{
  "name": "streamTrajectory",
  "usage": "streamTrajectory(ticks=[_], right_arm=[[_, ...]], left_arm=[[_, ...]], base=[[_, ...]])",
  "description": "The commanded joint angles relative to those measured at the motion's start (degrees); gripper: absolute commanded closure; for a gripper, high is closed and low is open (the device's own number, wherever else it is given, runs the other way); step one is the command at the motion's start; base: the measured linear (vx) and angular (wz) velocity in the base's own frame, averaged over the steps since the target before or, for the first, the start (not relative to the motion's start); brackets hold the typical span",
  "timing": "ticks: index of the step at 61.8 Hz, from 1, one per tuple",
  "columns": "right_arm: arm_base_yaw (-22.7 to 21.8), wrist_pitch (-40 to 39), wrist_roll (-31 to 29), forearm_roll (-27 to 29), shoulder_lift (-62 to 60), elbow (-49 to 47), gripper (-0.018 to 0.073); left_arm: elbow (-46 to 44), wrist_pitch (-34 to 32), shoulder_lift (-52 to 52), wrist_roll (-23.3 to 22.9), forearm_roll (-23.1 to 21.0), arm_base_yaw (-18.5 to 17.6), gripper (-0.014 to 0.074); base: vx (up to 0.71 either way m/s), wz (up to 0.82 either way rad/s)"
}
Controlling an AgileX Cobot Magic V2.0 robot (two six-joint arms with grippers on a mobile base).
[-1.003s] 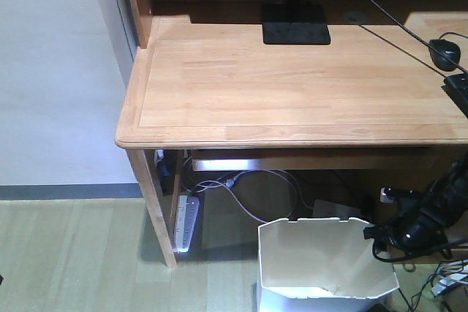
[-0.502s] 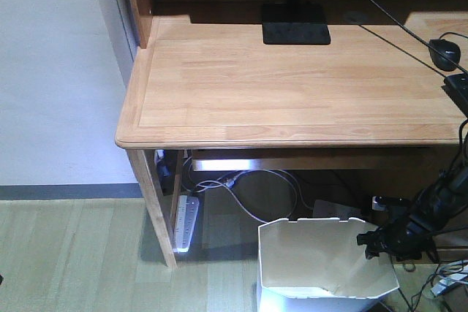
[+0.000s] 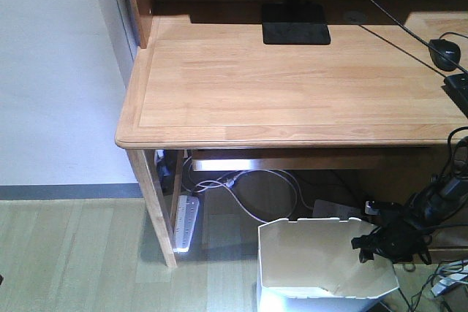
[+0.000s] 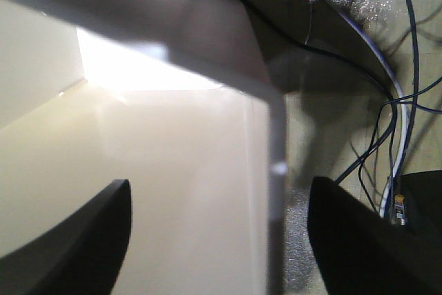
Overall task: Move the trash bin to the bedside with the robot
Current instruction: 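Close the right gripper on the bin rim and pull it out from under the desk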
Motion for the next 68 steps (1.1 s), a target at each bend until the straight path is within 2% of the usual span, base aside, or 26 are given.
streamTrajectory(ticks=[1,7,13,15,32,41,46,52,59,68], right_arm=[[-0.4,0.3,-0.7,-2.1,-3.0,-0.5,0.0144],[-0.4,0.3,-0.8,-2.3,-3.0,-0.5,0.0309],[-0.4,0.6,-0.7,-2.1,-3.1,-0.5,0.0528],[-0.4,0.8,-0.7,-2.0,-3.1,-0.5,0.0576],[-0.4,2.9,-1.1,-0.4,-3.2,-0.2,0.0569],[-0.4,5.7,-5.7,2.9,-4.4,-0.2,0.0566],[-0.4,7.4,-10.1,7.6,-5.6,0.1,0.0565],[-0.4,6.1,-18.8,17.9,-7.9,2.5,0.0564],[-0.4,5.6,-35.8,32.6,-10.4,6.4,0.0564],[-0.4,11.2,-57.1,51.8,-12.6,11.3,0.0564]], left_arm=[[1.7,-3.9,-0.6,-0.5,-0.2,-0.3,0.0602],[1.7,-3.9,-0.6,-0.5,-0.2,-0.3,0.0602],[1.7,-3.9,-0.6,-0.5,-0.2,-0.3,0.0602],[1.7,-3.9,-0.6,-0.5,-0.2,-0.3,0.0602],[1.7,-3.9,-0.6,-0.5,-0.2,-0.3,0.0602],[1.7,-3.9,-0.6,-0.5,-0.2,-0.3,0.0602],[1.7,-3.9,-0.6,-0.5,-0.2,-0.3,0.0602],[1.7,-3.9,-0.6,-0.5,-0.2,-0.3,0.0602],[1.7,-3.9,-0.6,-0.5,-0.2,-0.3,0.0602],[1.7,-3.9,-0.6,-0.5,-0.2,-0.3,0.0602]], base=[[0.0,0.0],[0.0,0.0],[0.0,0.0],[0.0,0.0],[0.0,0.0],[0.0,0.0],[0.0,0.0],[0.0,0.0],[0.0,0.0],[0.0,0.0]])
